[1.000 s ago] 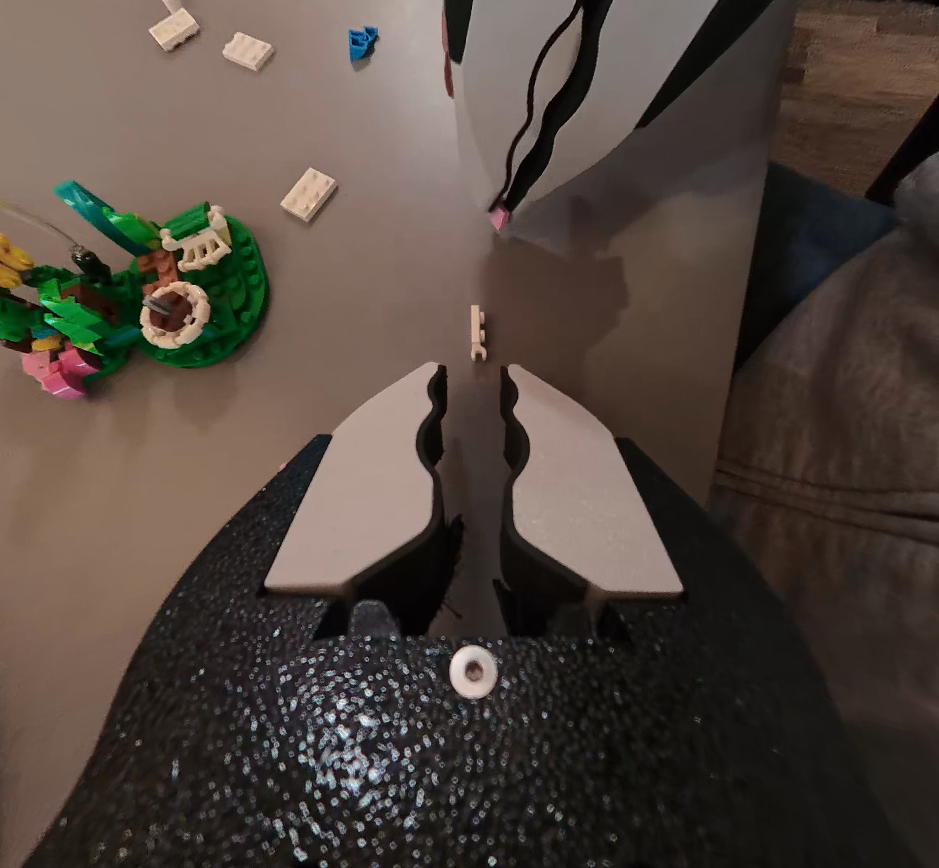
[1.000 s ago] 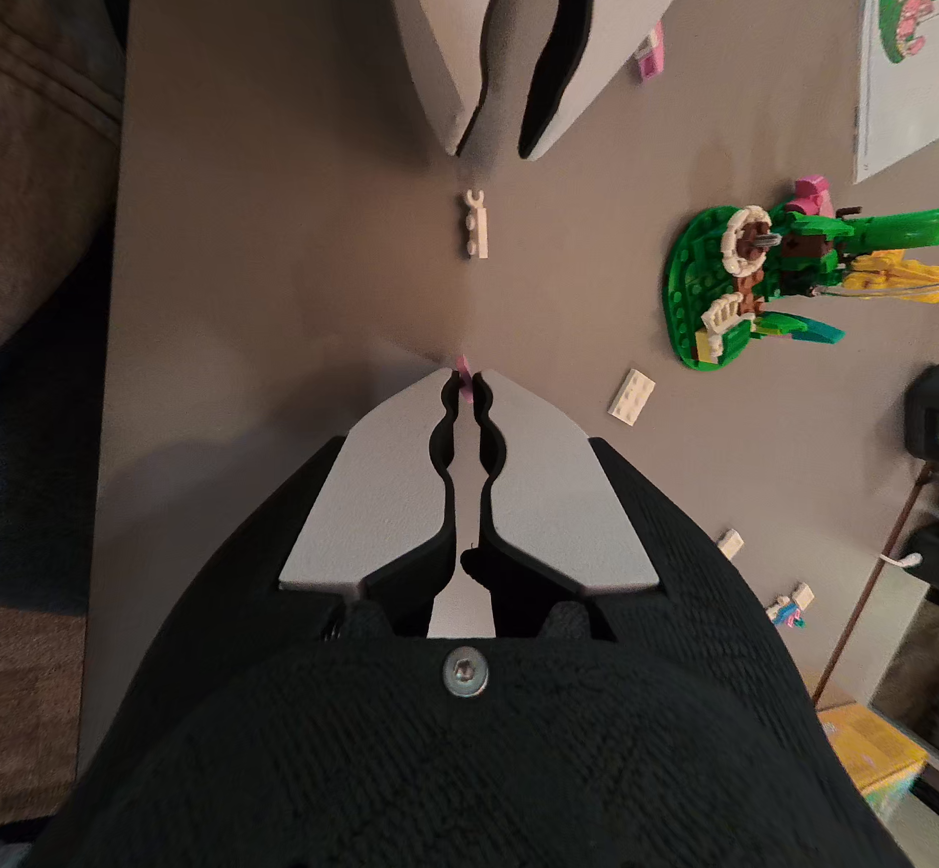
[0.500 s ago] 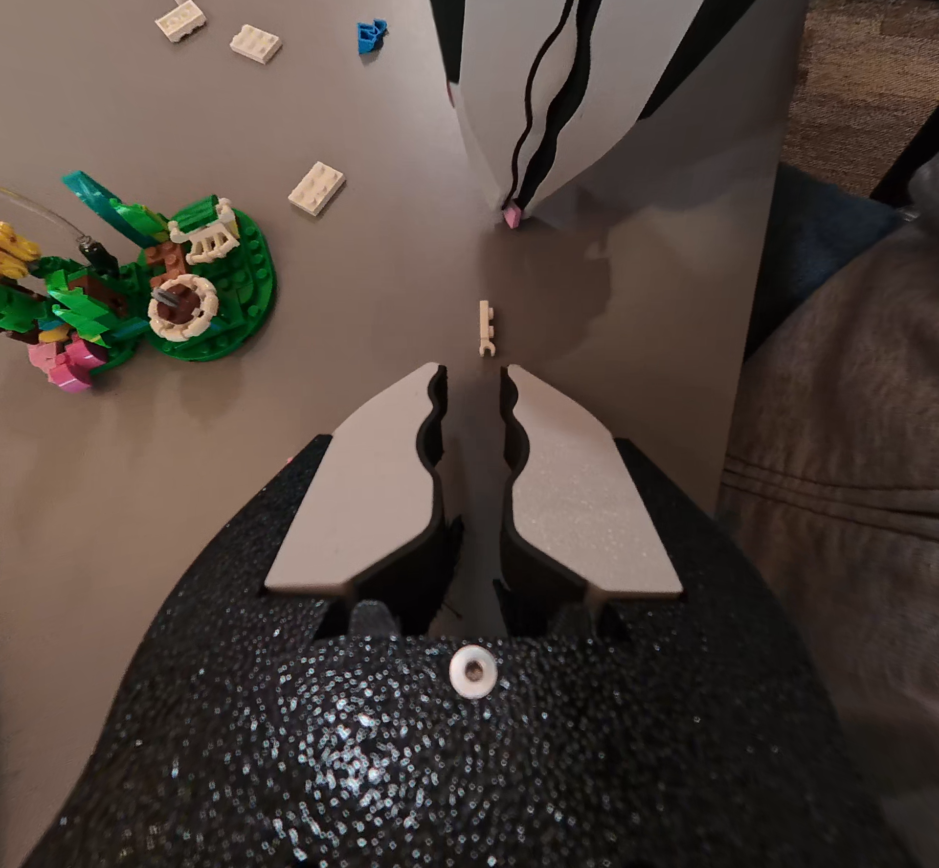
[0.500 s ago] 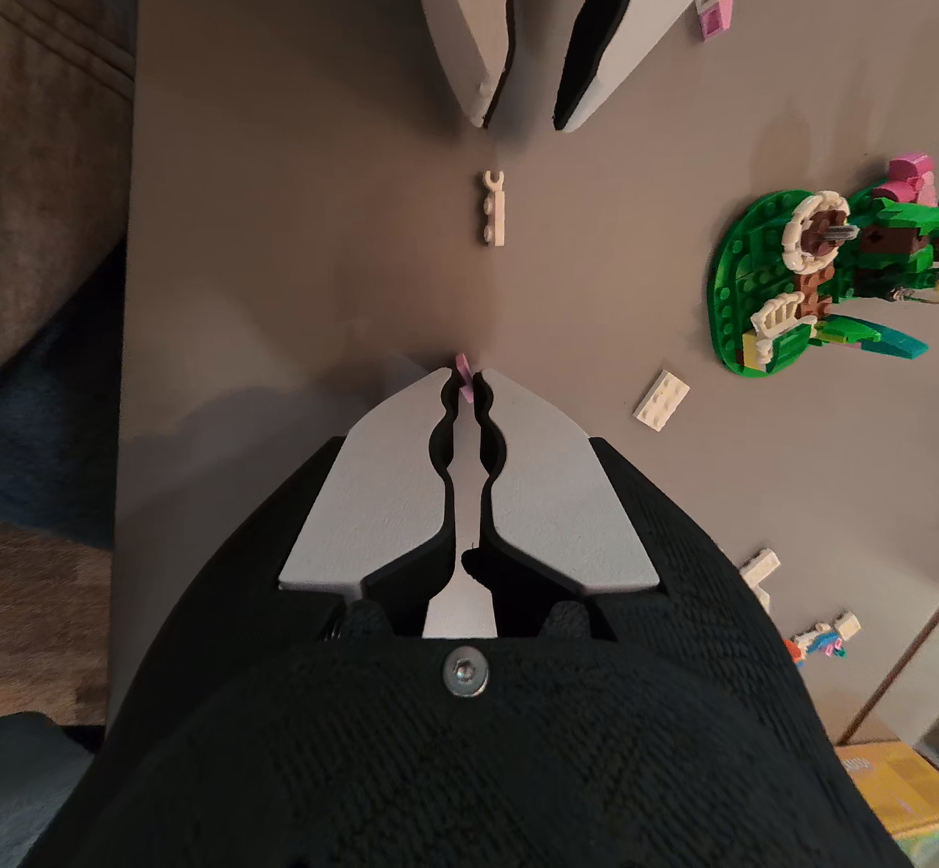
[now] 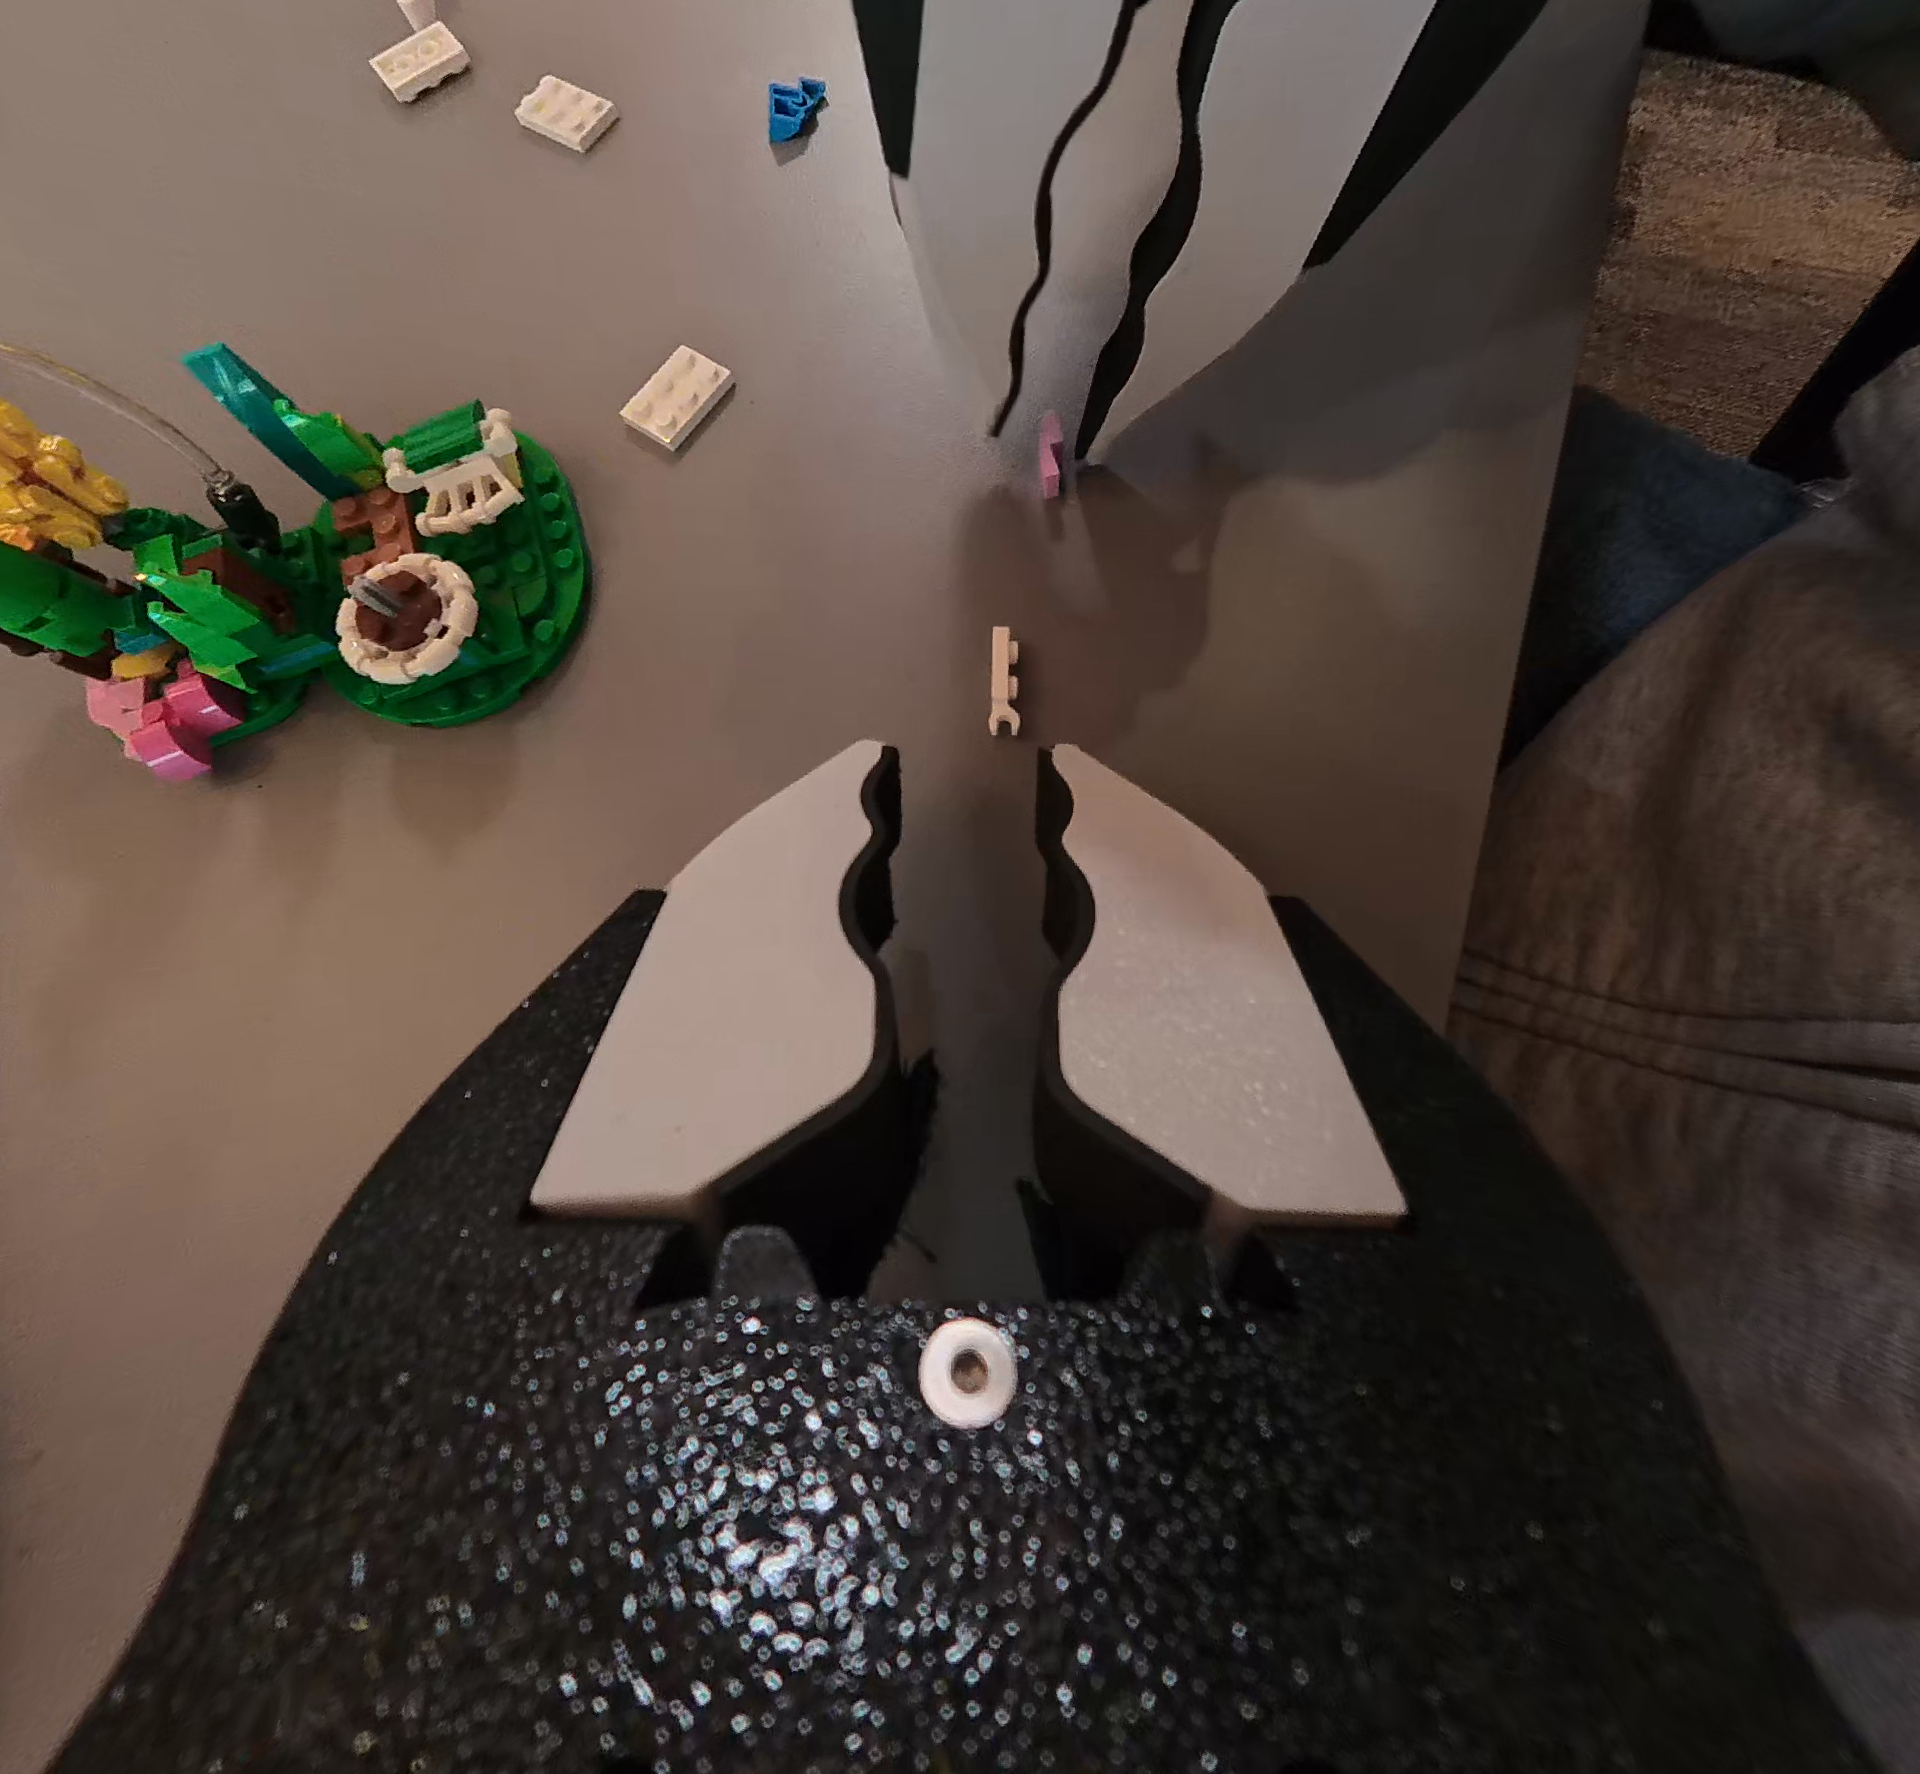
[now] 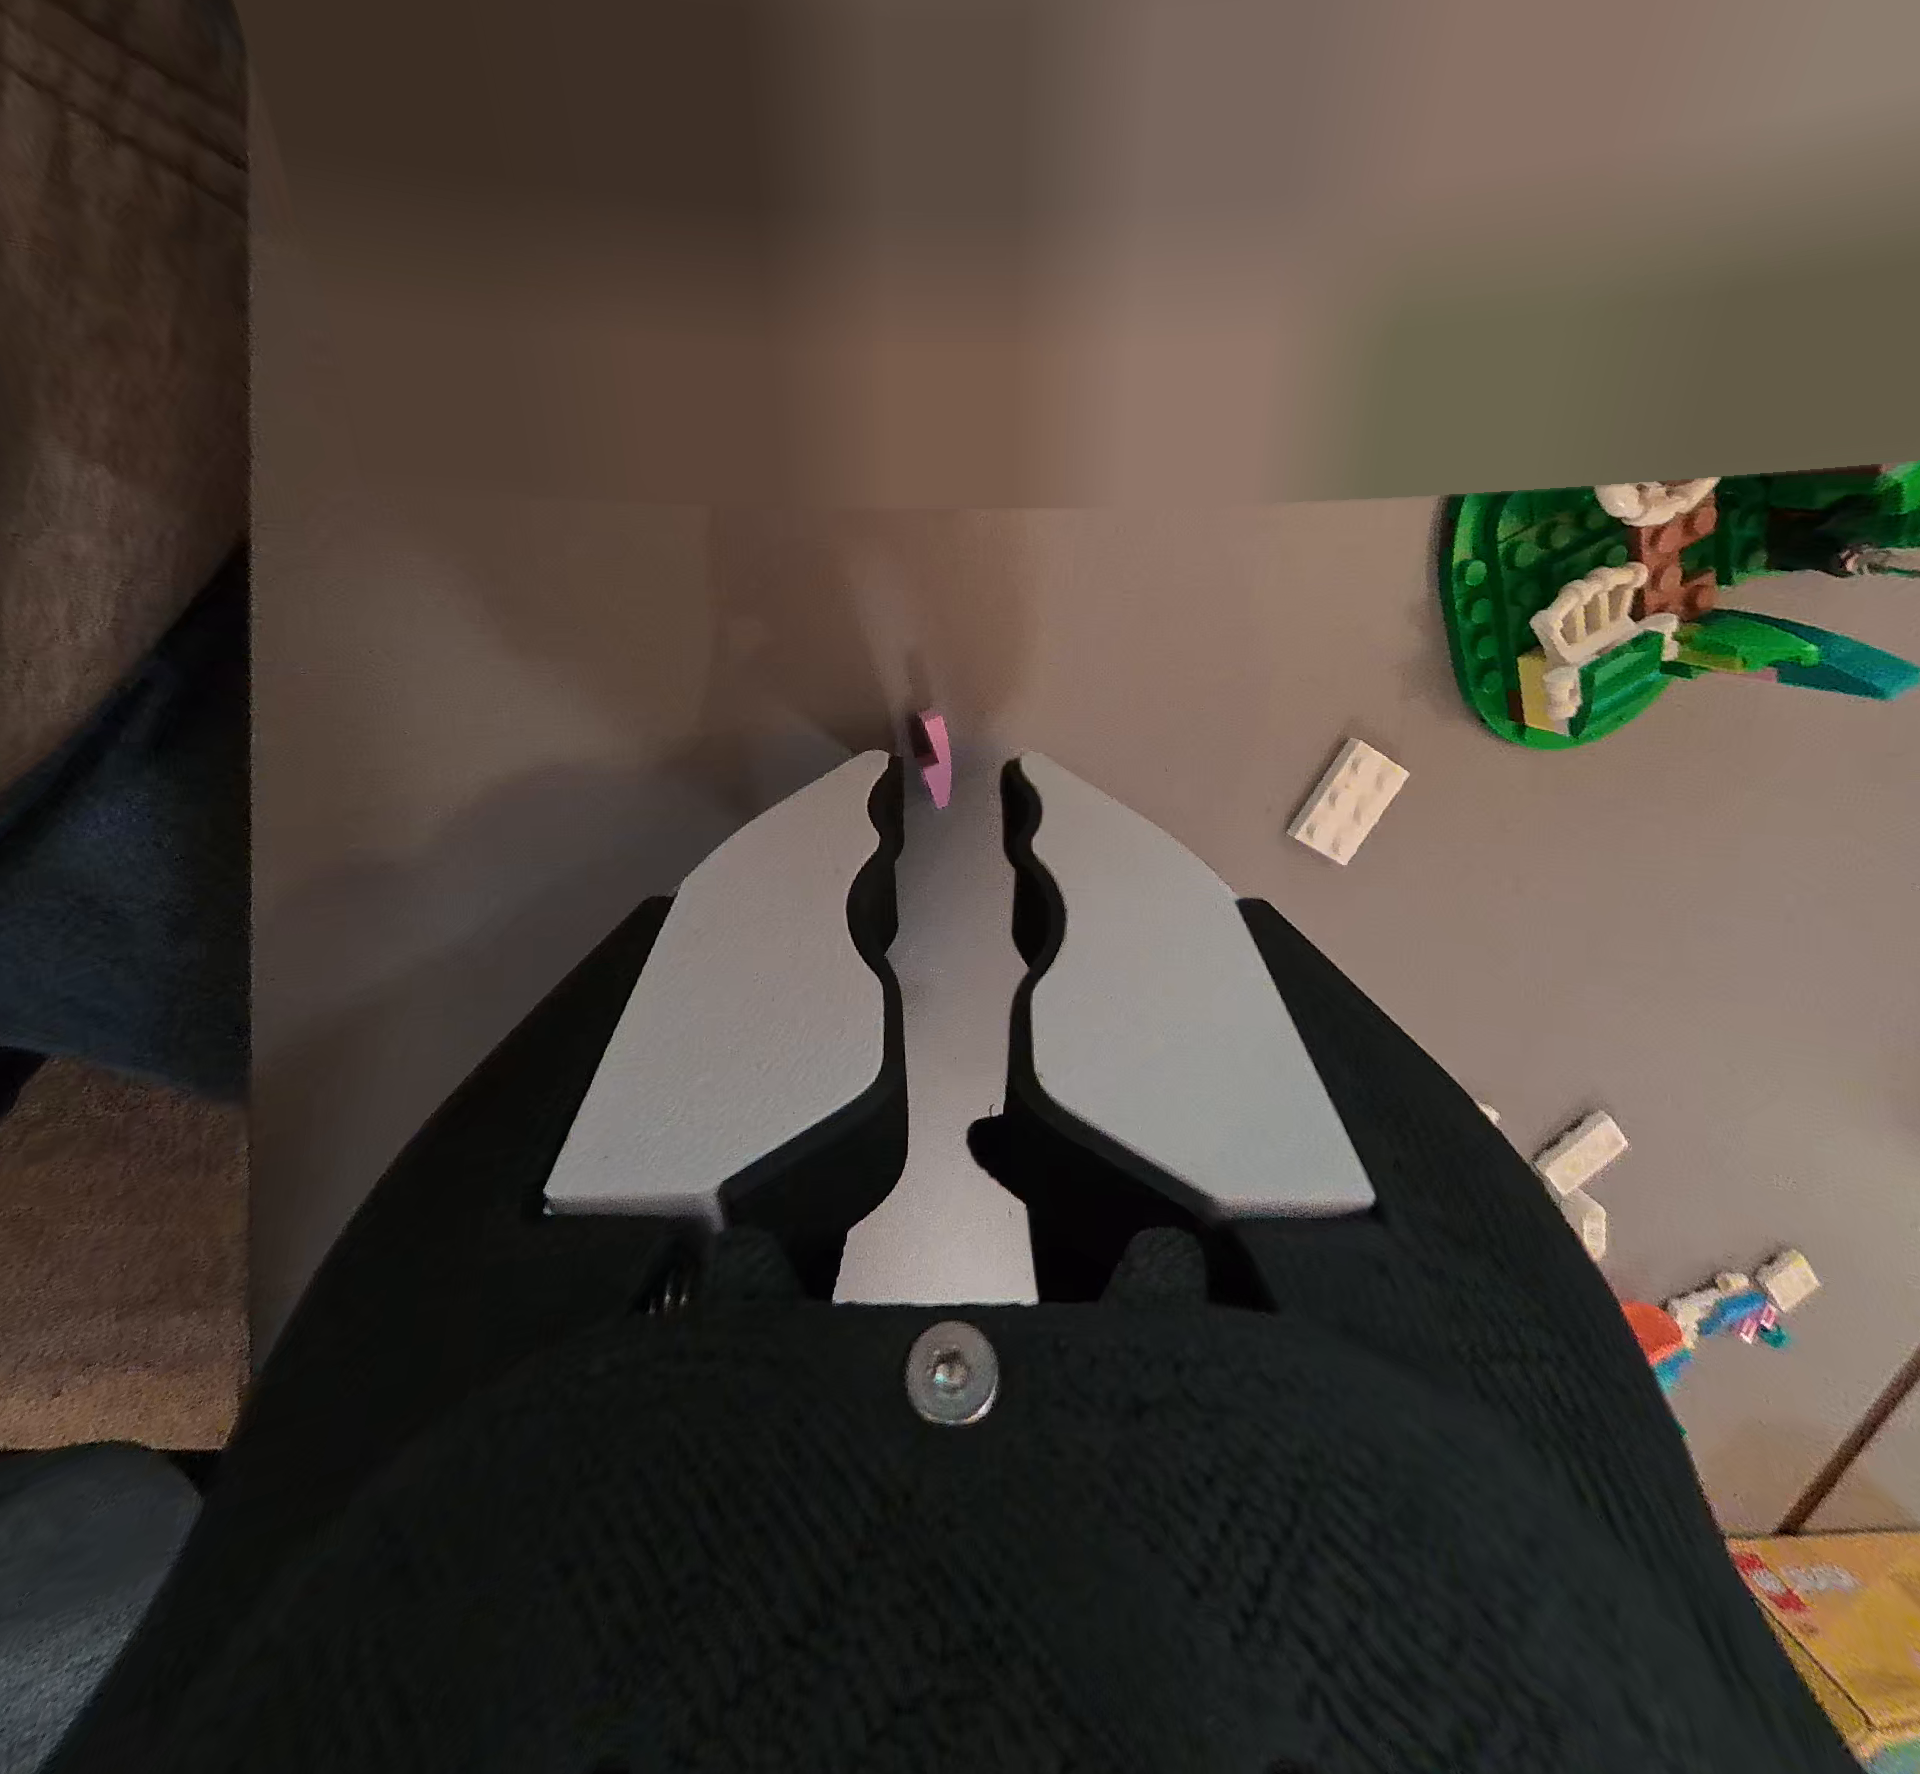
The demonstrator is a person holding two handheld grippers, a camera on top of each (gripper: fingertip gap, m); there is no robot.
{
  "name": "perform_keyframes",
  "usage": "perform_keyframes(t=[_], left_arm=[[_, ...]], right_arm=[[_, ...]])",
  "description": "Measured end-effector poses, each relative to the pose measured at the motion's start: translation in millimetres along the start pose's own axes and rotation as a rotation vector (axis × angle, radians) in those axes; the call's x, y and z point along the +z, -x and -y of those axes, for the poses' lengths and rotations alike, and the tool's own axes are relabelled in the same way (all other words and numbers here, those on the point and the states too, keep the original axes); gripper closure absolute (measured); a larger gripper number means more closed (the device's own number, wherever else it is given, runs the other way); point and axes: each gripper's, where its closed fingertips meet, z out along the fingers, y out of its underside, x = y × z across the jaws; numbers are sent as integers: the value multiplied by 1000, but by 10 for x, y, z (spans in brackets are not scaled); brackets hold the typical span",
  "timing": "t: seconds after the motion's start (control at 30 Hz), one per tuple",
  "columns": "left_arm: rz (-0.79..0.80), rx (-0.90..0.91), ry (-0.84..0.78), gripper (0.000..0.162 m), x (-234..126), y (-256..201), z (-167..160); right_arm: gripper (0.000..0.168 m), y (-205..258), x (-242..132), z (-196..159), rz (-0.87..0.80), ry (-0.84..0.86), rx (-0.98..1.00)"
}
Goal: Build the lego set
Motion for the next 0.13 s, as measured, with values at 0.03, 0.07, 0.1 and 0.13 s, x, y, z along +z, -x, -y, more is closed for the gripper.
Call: perform_keyframes(t=[0.03,0.07,0.1,0.13], left_arm=[[1,-1,-1,137,-5,-2,-2],[7,-5,-7,136,-14,2,0],[11,-11,-21,135,-25,6,10],[12,-18,-42,134,-42,3,24]], right_arm=[[151,-9,-20,2,-15,-7,0],[150,-18,-49,15,-37,-19,-7],[150,-22,-88,43,-63,-39,-17],[149,-18,-132,77,-86,-62,-24]])
